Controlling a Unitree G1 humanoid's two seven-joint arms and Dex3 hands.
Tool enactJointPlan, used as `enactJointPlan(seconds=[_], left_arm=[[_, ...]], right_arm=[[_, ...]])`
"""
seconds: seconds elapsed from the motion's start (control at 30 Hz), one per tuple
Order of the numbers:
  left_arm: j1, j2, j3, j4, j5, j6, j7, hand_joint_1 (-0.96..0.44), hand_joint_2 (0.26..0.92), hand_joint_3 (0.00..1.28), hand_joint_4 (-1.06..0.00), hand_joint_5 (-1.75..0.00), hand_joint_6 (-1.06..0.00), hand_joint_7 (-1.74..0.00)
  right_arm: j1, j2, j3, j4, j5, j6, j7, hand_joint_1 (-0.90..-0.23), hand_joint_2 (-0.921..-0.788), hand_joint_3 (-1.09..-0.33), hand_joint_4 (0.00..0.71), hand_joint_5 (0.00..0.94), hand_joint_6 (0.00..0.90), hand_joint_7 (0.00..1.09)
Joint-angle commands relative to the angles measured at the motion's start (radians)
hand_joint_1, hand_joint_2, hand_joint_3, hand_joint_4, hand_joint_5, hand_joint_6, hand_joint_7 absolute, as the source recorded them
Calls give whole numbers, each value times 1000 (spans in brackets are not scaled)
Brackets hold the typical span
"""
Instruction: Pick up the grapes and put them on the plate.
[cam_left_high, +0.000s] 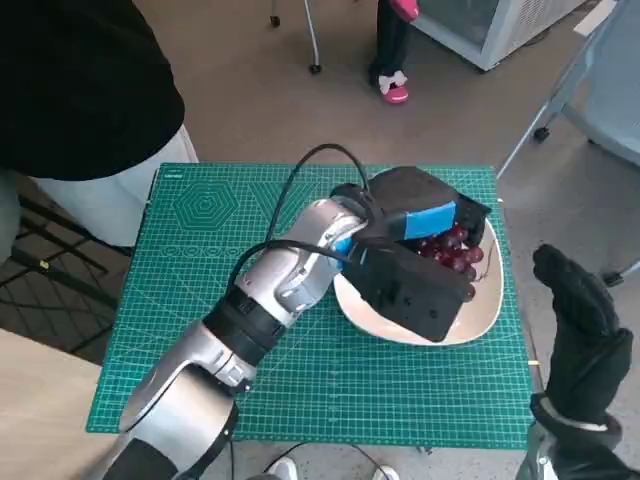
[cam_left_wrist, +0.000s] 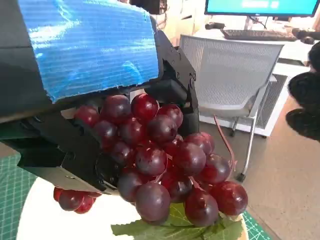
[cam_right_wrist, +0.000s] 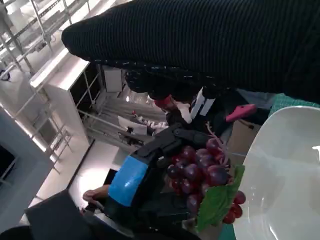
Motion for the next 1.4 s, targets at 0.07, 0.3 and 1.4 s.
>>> enactJointPlan(seconds=[0.07,0.3,1.4], left_arm=[[-45,-23,0,59,-10,-4,16,245,921,150,-580,-1323,-466,-541],[-59,-29,-13,109,8,-14,38,42,917,151,-450,-904,-358,-70],[153,83,428,271,-593,-409,-88,-608,921,255,-216,0,-287,-2]], right_arm=[[26,6,-2,-12,-14,19,-21,-609,-921,-870,444,0,165,219],[24,4,-3,-12,-22,17,-33,-608,-921,-874,442,0,161,218],[12,18,31,17,-37,3,-37,-603,-921,-865,451,4,175,219]])
